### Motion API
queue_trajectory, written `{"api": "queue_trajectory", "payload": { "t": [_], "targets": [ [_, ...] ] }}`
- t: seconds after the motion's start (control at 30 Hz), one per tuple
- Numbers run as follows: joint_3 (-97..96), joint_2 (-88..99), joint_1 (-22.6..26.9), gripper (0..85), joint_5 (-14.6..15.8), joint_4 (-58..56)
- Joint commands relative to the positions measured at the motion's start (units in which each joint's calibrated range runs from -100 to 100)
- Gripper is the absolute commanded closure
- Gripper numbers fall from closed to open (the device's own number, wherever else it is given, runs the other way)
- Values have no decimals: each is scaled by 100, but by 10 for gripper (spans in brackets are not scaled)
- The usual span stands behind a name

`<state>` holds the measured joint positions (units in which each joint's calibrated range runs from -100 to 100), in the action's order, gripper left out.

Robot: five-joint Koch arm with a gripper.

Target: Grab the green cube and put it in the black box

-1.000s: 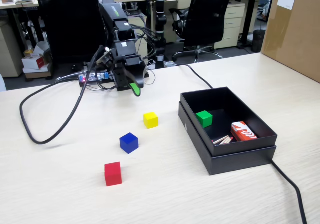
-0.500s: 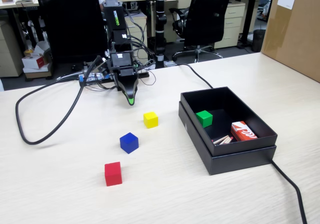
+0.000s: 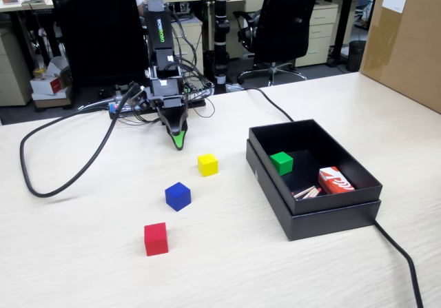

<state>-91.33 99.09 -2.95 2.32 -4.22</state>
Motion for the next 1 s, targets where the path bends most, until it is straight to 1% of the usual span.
{"api": "queue_trajectory", "payload": {
  "t": [0.0, 0.07, 0.97],
  "targets": [
    [-133, -59, -49, 366, -88, 81],
    [-278, -59, -44, 356, -93, 115],
    [-378, -36, -20, 367, -112, 124]
  ]
}}
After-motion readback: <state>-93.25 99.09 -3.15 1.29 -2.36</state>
